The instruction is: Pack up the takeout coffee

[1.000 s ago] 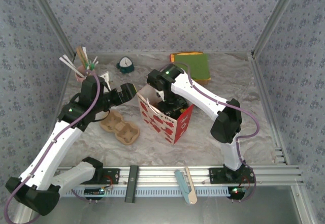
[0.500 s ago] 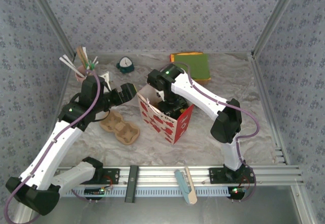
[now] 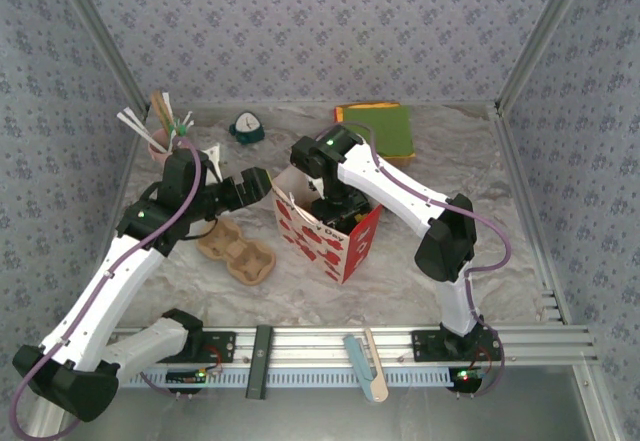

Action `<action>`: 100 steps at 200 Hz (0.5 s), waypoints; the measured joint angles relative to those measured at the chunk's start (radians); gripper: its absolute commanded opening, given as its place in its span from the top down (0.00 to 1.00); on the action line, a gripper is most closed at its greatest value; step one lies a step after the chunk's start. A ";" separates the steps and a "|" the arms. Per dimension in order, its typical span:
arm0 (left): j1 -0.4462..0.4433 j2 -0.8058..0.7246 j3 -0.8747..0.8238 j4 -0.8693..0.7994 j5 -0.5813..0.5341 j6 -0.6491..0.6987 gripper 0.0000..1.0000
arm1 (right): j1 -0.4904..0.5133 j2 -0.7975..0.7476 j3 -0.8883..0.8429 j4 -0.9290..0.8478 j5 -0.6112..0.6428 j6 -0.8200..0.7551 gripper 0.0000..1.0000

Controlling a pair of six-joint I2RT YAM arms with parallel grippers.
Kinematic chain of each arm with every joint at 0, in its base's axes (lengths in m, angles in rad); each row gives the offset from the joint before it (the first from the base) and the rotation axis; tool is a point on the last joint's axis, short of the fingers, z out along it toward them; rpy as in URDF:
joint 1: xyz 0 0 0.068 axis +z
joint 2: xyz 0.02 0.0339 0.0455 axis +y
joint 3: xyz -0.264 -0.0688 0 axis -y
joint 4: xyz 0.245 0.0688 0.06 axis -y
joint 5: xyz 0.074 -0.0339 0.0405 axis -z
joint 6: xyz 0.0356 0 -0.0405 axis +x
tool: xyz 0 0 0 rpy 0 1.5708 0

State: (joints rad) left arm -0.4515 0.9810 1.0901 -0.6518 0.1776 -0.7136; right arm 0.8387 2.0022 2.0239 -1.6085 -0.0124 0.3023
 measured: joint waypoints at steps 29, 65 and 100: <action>0.000 0.000 0.000 -0.008 0.006 0.007 0.00 | 0.000 0.000 0.000 0.000 0.000 0.000 0.31; 0.000 -0.001 0.000 -0.009 0.006 0.007 0.00 | 0.000 0.000 0.000 0.000 0.000 0.000 0.31; 0.000 -0.001 0.000 -0.011 0.005 0.010 0.00 | 0.000 0.000 0.000 0.000 0.000 0.000 0.31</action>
